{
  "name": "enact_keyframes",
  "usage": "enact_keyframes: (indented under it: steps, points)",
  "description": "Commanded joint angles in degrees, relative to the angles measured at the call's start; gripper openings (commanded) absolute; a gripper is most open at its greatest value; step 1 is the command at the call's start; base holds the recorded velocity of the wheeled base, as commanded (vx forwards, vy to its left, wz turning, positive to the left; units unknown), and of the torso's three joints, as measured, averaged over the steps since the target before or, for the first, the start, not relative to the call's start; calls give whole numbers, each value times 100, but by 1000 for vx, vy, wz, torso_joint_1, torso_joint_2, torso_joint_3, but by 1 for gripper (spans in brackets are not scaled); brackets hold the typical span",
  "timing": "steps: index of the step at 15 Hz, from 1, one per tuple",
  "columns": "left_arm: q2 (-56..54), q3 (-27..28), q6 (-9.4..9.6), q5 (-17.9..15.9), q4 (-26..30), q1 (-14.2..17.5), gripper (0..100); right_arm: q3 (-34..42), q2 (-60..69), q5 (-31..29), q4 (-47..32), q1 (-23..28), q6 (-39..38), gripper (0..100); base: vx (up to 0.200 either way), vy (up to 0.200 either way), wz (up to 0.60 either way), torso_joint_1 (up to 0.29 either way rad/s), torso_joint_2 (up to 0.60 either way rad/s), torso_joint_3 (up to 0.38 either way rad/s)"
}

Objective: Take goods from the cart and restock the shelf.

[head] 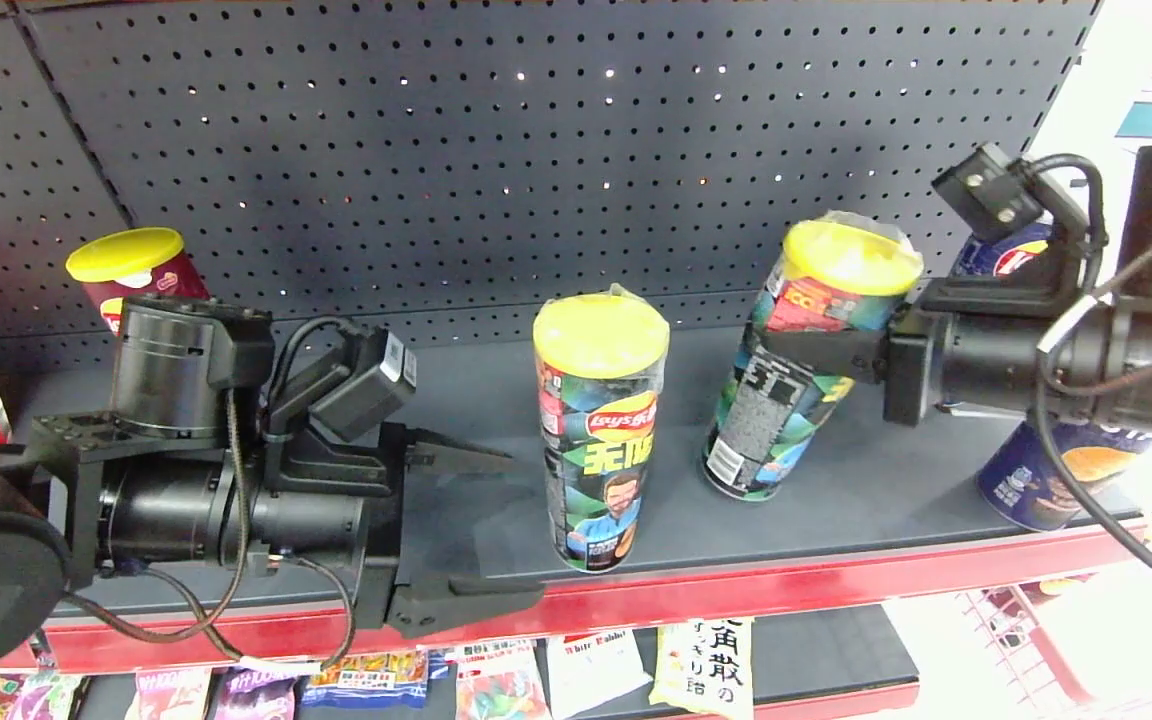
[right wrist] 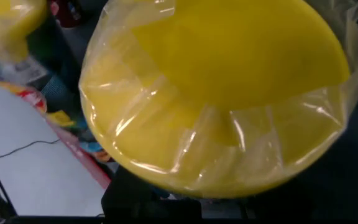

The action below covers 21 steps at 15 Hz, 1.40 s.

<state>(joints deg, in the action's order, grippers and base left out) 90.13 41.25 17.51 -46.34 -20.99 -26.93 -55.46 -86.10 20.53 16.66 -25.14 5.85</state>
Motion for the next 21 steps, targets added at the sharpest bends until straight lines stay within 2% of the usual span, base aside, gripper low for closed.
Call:
enact_keyframes:
  steps: [1, 4, 11, 19, 20, 21]
  points:
    - [-241, -135, -19, 2, -1, 21, 100, -800, -864, 4, -5, -26, 4, 0, 0, 0, 0, 0, 0, 0]
    - [-355, -276, -45, -7, -1, 83, 100, -1556, -1497, 153, -5, -88, 4, 0, 0, 0, 0, 0, 0, 0]
    - [-434, -302, -37, -7, -1, 548, 100, -2338, -2183, 241, -49, -404, 13, 0, 0, 0, 0, 0, 0, 0]
    - [-496, -355, -45, -7, -1, 566, 100, -2496, -2394, 223, -58, -422, 39, 0, 0, 0, 0, 0, 0, 0]
    - [-496, -355, -45, -7, -1, 566, 100, -2514, -2402, 215, -67, -492, 39, 100, 0, 0, 0, 0, 0, 0]
    - [-496, -355, -45, -7, -1, 566, 100, -2523, -2402, 206, -67, -501, 30, 100, 0, 0, 0, 0, 0, 0]
